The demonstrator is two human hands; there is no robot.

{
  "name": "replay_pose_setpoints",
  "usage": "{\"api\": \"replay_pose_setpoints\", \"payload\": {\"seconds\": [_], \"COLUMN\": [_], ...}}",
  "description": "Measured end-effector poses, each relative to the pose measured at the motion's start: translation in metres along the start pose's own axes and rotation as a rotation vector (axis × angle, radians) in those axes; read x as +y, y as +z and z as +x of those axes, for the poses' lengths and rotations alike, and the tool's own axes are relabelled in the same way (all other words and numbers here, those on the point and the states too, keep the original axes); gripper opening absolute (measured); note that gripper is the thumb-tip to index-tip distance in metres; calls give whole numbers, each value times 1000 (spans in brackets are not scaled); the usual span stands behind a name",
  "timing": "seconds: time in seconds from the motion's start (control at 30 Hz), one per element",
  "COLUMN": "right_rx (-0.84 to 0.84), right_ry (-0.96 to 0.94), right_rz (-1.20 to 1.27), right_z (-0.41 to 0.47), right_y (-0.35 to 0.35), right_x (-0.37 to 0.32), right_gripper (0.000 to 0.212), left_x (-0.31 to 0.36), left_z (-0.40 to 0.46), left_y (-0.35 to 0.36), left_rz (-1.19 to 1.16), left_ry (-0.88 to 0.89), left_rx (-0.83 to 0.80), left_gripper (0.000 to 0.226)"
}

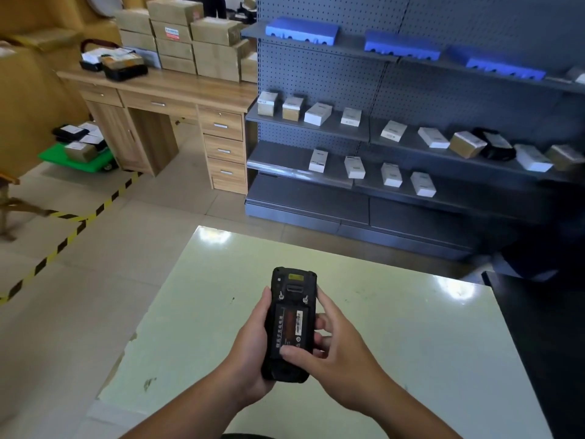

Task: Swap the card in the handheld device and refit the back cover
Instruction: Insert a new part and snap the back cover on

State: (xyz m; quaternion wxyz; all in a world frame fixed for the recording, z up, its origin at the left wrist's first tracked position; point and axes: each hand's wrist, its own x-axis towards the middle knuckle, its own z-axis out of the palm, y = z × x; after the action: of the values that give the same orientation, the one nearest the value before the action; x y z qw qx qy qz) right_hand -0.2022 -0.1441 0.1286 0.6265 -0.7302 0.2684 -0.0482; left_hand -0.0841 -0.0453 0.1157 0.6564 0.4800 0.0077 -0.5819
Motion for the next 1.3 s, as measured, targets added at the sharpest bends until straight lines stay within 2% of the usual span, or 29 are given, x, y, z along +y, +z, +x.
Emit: {"api": "replay_pose_setpoints", "payload": {"seconds": [0.1,0.17,0.23,0.27,0.3,0.37,0.43,0.5,0.6,0.8,0.93,1.03,1.17,1.23,1.3], "right_rx": [-3,19,243,364,401,306,195,181,255,266,268,274,225,217,285], "right_ry": [20,70,173,239,325,501,587,599,599,701,693,596,436,356,242], "right_rz": [-48,-66,-124,-248,-413,-636,-737,-828,-915,-811,-876,-895,-723,-608,-453], "right_z": [12,27,50,62,72,83,88,87,88,103,105,103,98,95,96], "right_y": [2,-6,-23,-33,-41,-43,-32,-19,-10,-17,-13,-11,-22,-30,-35], "right_x": [14,26,55,76,100,146,183,205,215,211,206,207,197,178,140], "right_gripper": [97,77,59,61,69,89,95,81,59,60,61,44,20,22,26], "left_x": [-2,-6,-10,-11,-13,-16,-18,-19,-19,-15,-16,-19,-21,-20,-19], "left_z": [8,15,23,25,28,30,29,28,25,22,24,25,26,25,24], "left_y": [-8,-12,-18,-21,-25,-33,-42,-49,-57,-69,-76,-81,-87,-88,-87], "left_rz": [-12,-47,-124,-160,-184,-209,-214,-210,-233,-266,-289,-288,-296,-293,-280], "left_ry": [-13,-9,11,15,12,-5,-18,-23,-20,8,19,23,18,9,1], "left_rx": [36,86,131,137,139,139,145,163,186,180,174,182,192,196,203], "left_gripper": [84,81,83,85,86,87,86,85,85,85,85,85,83,82,82]}}
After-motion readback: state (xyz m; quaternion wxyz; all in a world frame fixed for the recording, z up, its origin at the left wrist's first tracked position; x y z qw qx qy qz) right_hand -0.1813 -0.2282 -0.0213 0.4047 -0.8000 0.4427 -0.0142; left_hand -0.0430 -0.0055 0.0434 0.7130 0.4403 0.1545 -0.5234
